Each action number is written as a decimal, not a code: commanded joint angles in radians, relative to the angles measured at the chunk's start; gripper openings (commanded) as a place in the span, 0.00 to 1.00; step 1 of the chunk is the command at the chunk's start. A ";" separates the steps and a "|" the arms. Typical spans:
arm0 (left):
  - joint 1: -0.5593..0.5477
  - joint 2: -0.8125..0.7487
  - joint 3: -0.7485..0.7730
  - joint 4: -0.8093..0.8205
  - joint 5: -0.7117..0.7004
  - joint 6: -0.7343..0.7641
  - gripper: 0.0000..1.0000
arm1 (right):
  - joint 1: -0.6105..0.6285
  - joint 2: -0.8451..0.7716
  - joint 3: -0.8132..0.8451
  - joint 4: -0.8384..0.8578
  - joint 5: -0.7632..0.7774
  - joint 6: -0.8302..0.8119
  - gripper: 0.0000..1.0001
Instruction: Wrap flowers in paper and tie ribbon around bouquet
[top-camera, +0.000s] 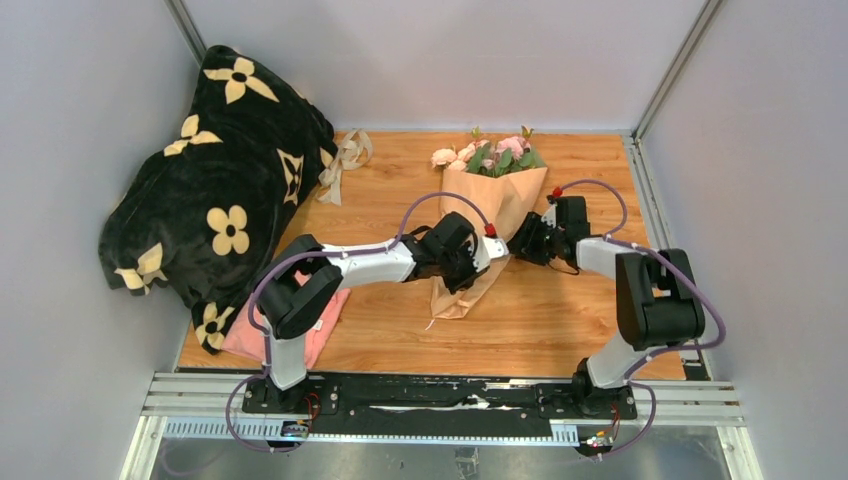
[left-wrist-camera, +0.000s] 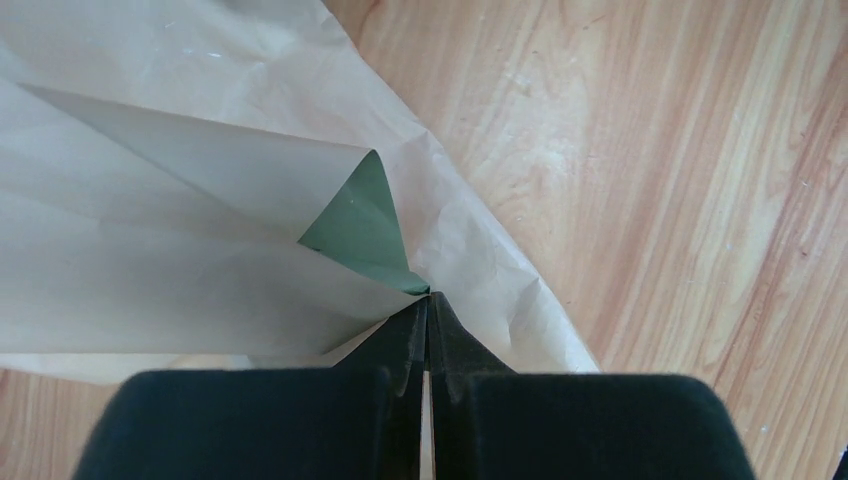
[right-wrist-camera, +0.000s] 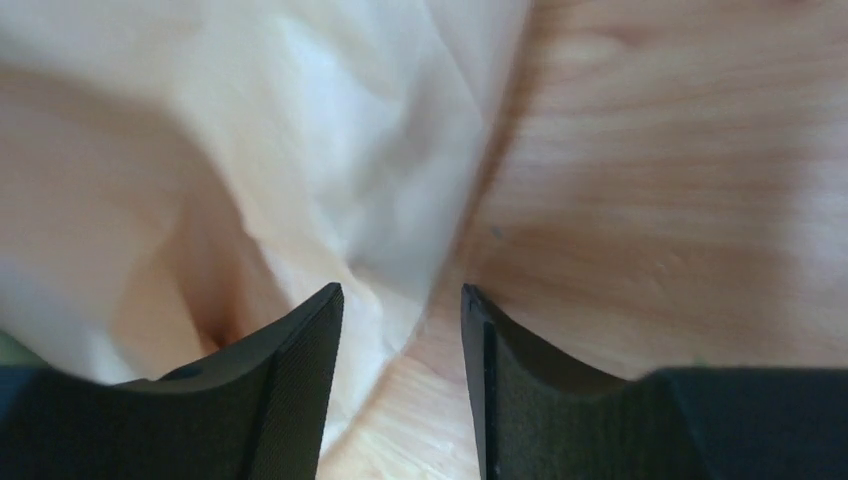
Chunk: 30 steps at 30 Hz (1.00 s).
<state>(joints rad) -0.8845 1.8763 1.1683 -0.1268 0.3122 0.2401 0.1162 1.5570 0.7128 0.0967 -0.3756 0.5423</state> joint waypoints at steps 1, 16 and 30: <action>-0.049 0.016 0.027 -0.048 -0.041 0.050 0.00 | -0.005 0.151 0.049 0.024 -0.198 -0.082 0.46; -0.102 0.103 0.094 -0.117 -0.145 0.131 0.00 | 0.099 0.082 -0.020 0.124 -0.233 -0.005 0.13; -0.107 0.120 0.066 -0.107 -0.184 0.169 0.00 | 0.065 -0.240 0.146 -0.068 -0.321 -0.184 0.69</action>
<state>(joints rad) -0.9901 1.9636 1.2545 -0.2134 0.1669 0.3813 0.1886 1.3251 0.8394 0.0093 -0.6170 0.3702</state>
